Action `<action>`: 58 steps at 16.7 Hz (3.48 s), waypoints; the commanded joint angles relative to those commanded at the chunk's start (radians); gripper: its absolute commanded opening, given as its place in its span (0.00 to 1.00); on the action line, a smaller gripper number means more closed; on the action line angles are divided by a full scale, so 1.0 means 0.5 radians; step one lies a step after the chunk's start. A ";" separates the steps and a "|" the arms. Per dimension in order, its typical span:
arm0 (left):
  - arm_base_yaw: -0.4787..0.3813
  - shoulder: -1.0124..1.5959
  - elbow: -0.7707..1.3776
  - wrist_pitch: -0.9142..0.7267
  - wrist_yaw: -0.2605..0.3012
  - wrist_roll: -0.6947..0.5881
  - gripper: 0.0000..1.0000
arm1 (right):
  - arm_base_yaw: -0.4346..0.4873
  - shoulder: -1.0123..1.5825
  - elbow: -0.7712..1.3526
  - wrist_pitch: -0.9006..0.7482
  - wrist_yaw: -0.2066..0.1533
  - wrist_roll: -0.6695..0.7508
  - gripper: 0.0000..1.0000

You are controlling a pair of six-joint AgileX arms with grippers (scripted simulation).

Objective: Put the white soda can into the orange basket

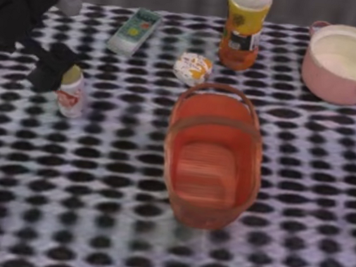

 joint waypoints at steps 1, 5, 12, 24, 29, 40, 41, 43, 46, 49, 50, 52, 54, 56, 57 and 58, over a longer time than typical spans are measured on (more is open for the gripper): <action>-0.004 0.181 0.174 -0.076 -0.007 0.049 1.00 | 0.000 0.000 0.000 0.000 0.000 0.000 1.00; -0.011 0.800 0.779 -0.306 -0.037 0.211 1.00 | 0.000 0.000 0.000 0.000 0.000 0.000 1.00; -0.003 1.227 1.204 -0.432 -0.067 0.317 1.00 | 0.000 0.000 0.000 0.000 0.000 0.000 1.00; -0.002 1.274 0.897 -0.076 -0.067 0.319 1.00 | 0.000 0.000 0.000 0.000 0.000 0.000 1.00; -0.002 1.276 0.894 -0.073 -0.067 0.319 0.85 | 0.000 0.000 0.000 0.000 0.000 0.000 1.00; -0.002 1.276 0.894 -0.073 -0.067 0.319 0.02 | 0.000 0.000 0.000 0.000 0.000 0.000 1.00; -0.002 1.276 0.894 -0.073 -0.067 0.319 0.00 | 0.000 0.000 0.000 0.000 0.000 0.000 1.00; -0.002 1.276 0.894 -0.073 -0.067 0.319 0.00 | 0.000 0.000 0.000 0.000 0.000 0.000 1.00; -0.002 1.276 0.894 -0.073 -0.067 0.319 0.00 | 0.000 0.000 0.000 0.000 0.000 0.000 1.00; -0.002 1.272 0.893 -0.073 -0.067 0.322 0.00 | 0.000 0.000 0.000 0.000 0.000 0.000 1.00; -0.002 1.272 0.893 -0.073 -0.067 0.322 0.00 | 0.000 0.000 0.000 0.000 0.000 0.000 1.00; -0.009 1.265 0.873 -0.013 -0.023 0.304 0.00 | 0.000 0.000 0.000 0.000 0.000 0.000 1.00; -0.024 1.241 0.821 0.129 0.080 0.259 0.00 | 0.000 0.000 0.000 0.000 0.000 0.000 1.00; -0.044 1.201 0.738 0.350 0.234 0.190 0.00 | 0.000 0.000 0.000 0.000 0.000 0.000 1.00; -0.056 1.177 0.687 0.485 0.327 0.148 0.00 | 0.000 0.000 0.000 0.000 0.000 0.000 1.00; -0.069 1.151 0.630 0.635 0.428 0.101 0.00 | 0.000 0.000 0.000 0.000 0.000 0.000 1.00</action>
